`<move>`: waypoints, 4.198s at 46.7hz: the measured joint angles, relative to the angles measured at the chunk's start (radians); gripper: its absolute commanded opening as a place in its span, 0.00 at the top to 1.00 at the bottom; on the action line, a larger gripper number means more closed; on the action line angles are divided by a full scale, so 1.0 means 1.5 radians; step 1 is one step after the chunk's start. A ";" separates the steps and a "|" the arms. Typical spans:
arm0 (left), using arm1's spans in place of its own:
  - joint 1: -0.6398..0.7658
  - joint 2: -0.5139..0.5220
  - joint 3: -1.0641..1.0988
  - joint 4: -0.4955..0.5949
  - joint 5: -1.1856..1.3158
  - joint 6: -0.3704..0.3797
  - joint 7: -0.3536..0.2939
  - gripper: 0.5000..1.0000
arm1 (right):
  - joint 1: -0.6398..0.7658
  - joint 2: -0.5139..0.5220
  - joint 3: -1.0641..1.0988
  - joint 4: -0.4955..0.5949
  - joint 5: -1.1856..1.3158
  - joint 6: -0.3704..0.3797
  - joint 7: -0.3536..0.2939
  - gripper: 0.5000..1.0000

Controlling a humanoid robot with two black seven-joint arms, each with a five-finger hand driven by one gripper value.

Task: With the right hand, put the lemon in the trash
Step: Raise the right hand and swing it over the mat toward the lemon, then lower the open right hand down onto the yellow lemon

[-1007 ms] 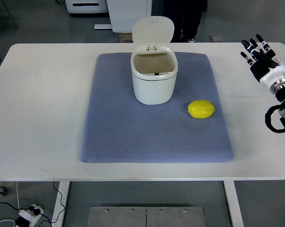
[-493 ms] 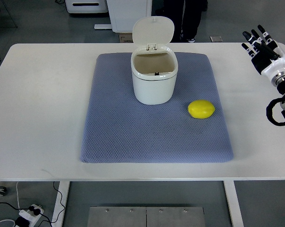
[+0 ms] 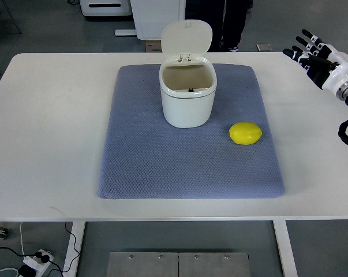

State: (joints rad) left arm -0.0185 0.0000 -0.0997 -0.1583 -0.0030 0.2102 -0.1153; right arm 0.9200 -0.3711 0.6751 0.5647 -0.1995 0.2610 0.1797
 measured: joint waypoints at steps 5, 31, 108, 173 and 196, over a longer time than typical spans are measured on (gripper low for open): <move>0.000 0.000 0.000 0.000 0.000 0.000 0.000 0.00 | 0.027 -0.028 -0.055 0.001 0.000 0.000 0.000 0.00; 0.000 0.000 0.000 0.000 0.000 0.000 0.000 0.00 | 0.173 -0.153 -0.264 0.041 0.002 0.056 0.000 0.00; 0.000 0.000 0.000 0.000 0.000 0.000 0.000 0.00 | 0.707 -0.076 -1.096 0.364 -0.101 0.047 0.015 0.00; 0.000 0.000 0.000 0.000 0.000 0.000 0.000 0.00 | 0.659 0.077 -1.182 0.443 -0.080 -0.076 0.002 0.01; 0.000 0.000 0.000 0.000 0.000 0.000 0.000 0.00 | 0.646 0.078 -1.172 0.437 -0.042 -0.072 0.013 0.00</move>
State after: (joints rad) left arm -0.0184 0.0000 -0.0997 -0.1587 -0.0030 0.2102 -0.1152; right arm 1.8893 -0.2535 -1.0823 1.2209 -0.2623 0.1534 0.1995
